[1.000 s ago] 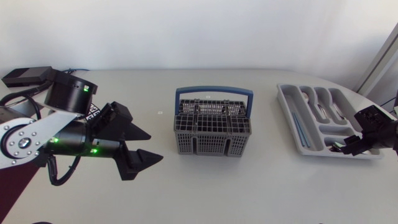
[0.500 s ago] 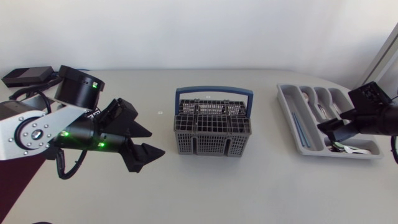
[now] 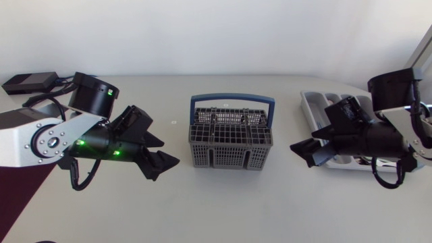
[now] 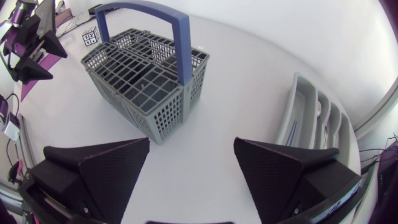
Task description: Transfer all utensils from the basket to the drawer tray.
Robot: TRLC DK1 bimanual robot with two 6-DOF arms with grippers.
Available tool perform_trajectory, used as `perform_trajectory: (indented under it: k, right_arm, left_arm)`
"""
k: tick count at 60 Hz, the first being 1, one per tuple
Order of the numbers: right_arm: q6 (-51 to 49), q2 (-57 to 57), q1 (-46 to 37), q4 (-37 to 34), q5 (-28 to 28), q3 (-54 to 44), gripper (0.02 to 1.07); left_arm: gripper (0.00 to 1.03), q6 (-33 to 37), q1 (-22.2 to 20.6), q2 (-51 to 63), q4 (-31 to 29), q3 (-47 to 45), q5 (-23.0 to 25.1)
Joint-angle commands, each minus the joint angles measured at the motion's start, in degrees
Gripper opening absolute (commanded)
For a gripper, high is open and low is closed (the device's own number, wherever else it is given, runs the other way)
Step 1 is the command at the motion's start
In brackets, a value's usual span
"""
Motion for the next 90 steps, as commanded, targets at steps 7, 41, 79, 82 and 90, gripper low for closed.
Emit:
perform_trajectory:
  k: [7,41,79,82,90]
  right_arm:
    - [4.3,5.1,2.5,4.4,-0.4,-1.8,1.00]
    - [10.1,17.0,7.7,9.0,6.3,5.2,1.00]
    - [6.5,-4.6,7.0,7.2,18.2,-4.4,1.02]
    - [5.6,-7.6,6.7,7.0,18.6,-5.4,1.02]
    - [3.8,-13.7,4.8,6.5,19.5,-7.6,1.02]
  left_arm:
    - [0.92,-2.1,0.8,0.4,0.7,1.2,-0.6]
    - [0.92,-1.9,1.1,0.6,3.1,-0.5,-2.1]
    - [0.98,-1.3,5.0,-17.4,1.8,-8.9,-7.1]
    - [0.98,-1.3,5.2,-20.1,1.6,-9.8,-7.8]
    - [0.98,-1.5,6.9,-26.2,-0.1,-11.2,-9.6]
